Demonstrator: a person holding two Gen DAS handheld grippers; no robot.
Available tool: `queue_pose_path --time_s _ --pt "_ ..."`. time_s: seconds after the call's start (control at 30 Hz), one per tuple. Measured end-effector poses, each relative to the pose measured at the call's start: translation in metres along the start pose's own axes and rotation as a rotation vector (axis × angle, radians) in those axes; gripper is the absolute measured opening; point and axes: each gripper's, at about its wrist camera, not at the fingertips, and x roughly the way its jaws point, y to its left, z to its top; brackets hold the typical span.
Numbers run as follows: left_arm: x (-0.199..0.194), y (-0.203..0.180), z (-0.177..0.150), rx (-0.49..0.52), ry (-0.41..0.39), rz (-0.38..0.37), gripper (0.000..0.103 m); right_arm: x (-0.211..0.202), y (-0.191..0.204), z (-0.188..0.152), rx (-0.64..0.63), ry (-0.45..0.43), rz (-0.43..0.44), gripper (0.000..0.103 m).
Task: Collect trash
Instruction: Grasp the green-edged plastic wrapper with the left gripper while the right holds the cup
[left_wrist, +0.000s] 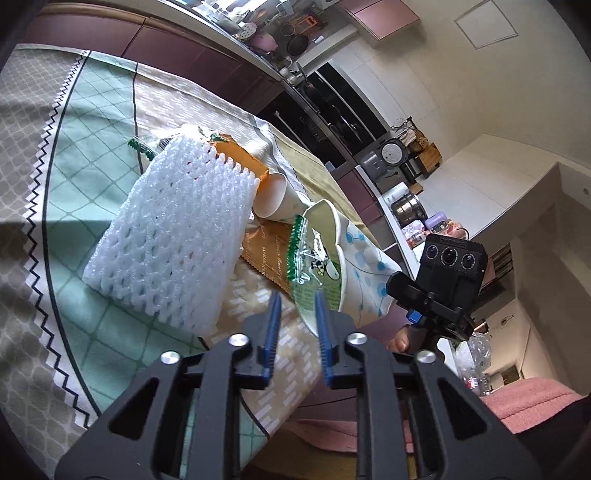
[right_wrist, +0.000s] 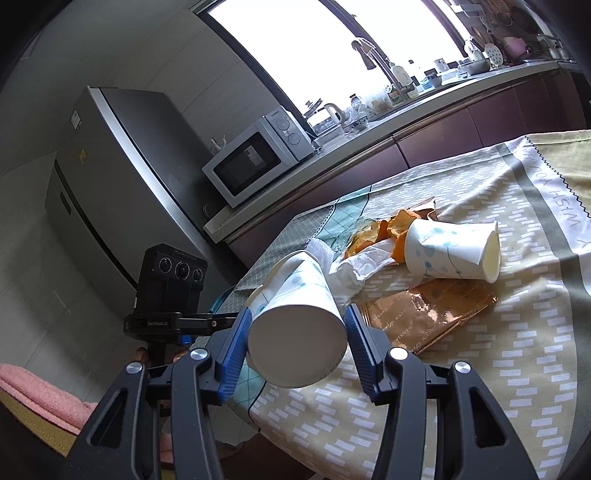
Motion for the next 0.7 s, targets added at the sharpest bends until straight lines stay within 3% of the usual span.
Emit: queue_pose_path --time_s 0.03,0.33,0.53,0.7 --pt "0.001 0.000 -0.001 -0.002 -0.004 0.001 0.000 0.000 -0.001 0.000 0.001 0.001 -0.003 0.050" --pt "-0.006 0.006 0.008 -0.027 -0.102 0.158 0.001 -0.011 -0.008 0.005 0.008 -0.020 -0.071 0.050" --pt "-0.015 -0.010 0.008 0.028 -0.141 0.230 0.001 -0.011 -0.005 0.008 0.006 -0.033 -0.060 0.050" --pt "-0.045 -0.022 0.003 0.076 -0.197 0.285 0.001 -0.007 0.001 0.013 0.000 -0.042 -0.030 0.050"
